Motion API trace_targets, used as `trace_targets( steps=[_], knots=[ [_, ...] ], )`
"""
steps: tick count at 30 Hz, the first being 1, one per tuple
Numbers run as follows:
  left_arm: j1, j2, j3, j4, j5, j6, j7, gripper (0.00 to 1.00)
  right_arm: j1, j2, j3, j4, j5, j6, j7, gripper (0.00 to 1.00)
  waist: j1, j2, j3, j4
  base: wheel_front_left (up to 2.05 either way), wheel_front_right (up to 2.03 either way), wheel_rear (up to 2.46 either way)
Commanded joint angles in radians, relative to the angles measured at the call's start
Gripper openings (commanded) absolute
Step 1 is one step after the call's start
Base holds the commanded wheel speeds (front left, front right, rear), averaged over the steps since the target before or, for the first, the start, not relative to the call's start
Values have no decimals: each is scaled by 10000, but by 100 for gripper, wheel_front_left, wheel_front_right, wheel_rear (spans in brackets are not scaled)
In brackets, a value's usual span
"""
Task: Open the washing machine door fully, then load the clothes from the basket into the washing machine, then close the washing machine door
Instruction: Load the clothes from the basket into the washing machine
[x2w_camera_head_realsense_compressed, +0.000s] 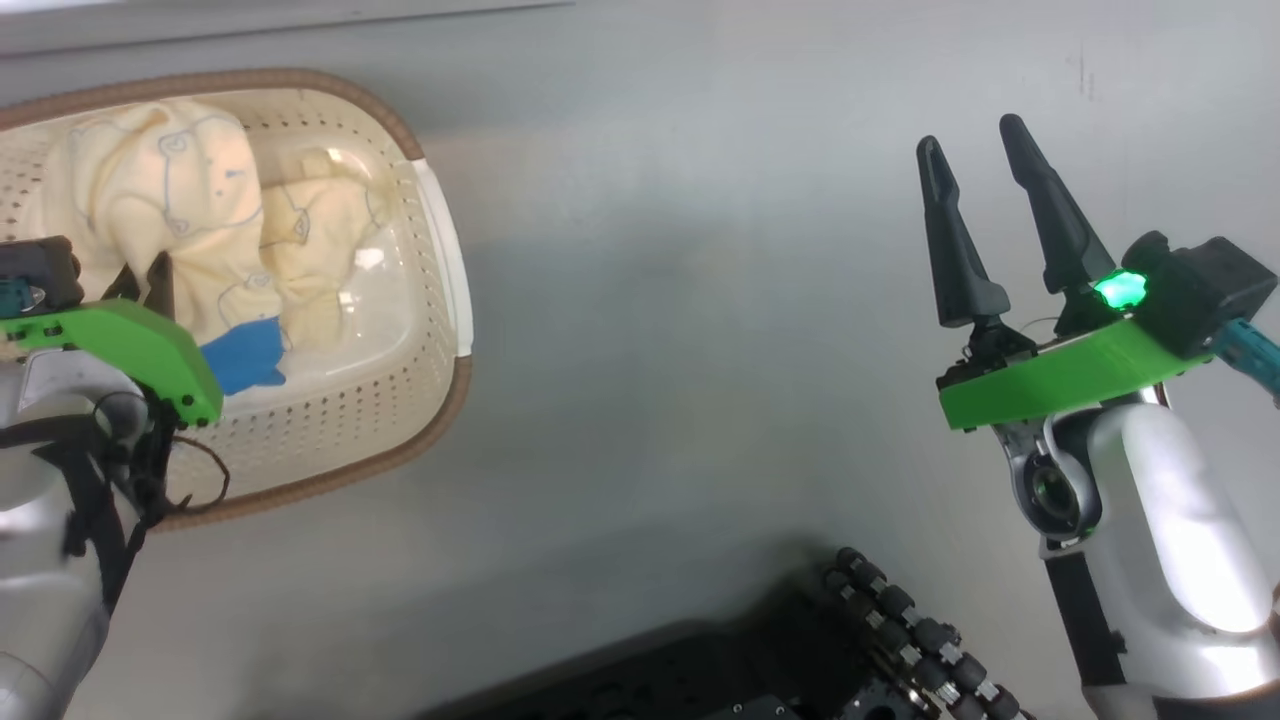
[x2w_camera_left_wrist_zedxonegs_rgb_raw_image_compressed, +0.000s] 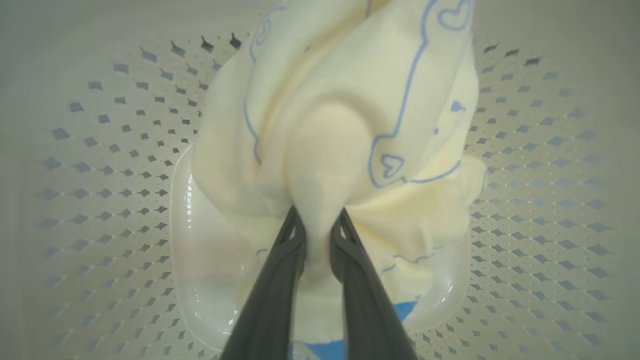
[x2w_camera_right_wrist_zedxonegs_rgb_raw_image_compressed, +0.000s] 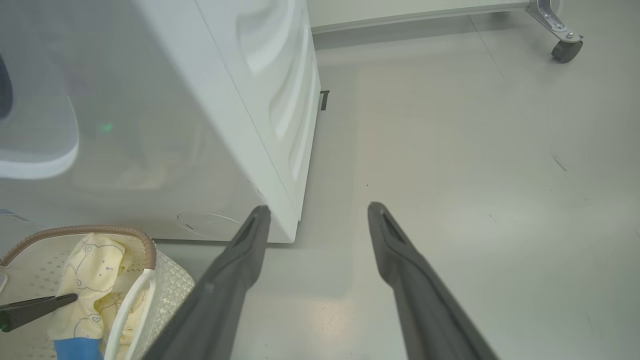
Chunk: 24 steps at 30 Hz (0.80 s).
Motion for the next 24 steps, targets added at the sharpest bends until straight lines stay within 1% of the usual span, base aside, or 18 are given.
trace_targets(
  steps=[1,5,7,11,19,22,24],
  knots=[
    [251,287,164,59,126,8,-170,0,496,-91,68,-185,-74,37,-93,100,0,0,-430,227,0,0,0],
    [337,183,264,129,286,66,-381,0,645,-91,-79,-76,-255,37,-93,100,0,0,-1024,390,0,0,0],
    [366,166,401,29,398,182,-415,0,712,-91,-167,-33,-343,37,-93,100,0,0,-1310,479,0,0,0],
    [630,286,1105,-867,878,652,-424,0,876,-91,-319,61,-498,37,-93,100,0,0,-1919,656,0,0,0],
    [2130,386,2615,-2897,2143,1489,-427,0,1259,-91,-583,370,-837,37,-93,100,0,0,-3197,1019,0,0,0],
    [2729,386,3115,-3624,2612,1732,-427,0,1414,-91,-675,459,-950,37,-84,100,0,0,-3657,1173,0,0,0],
    [2922,379,3259,-3860,2770,1797,-427,0,1473,-91,-713,486,-979,37,-76,100,0,0,-3828,1231,0,0,0]
  ],
)
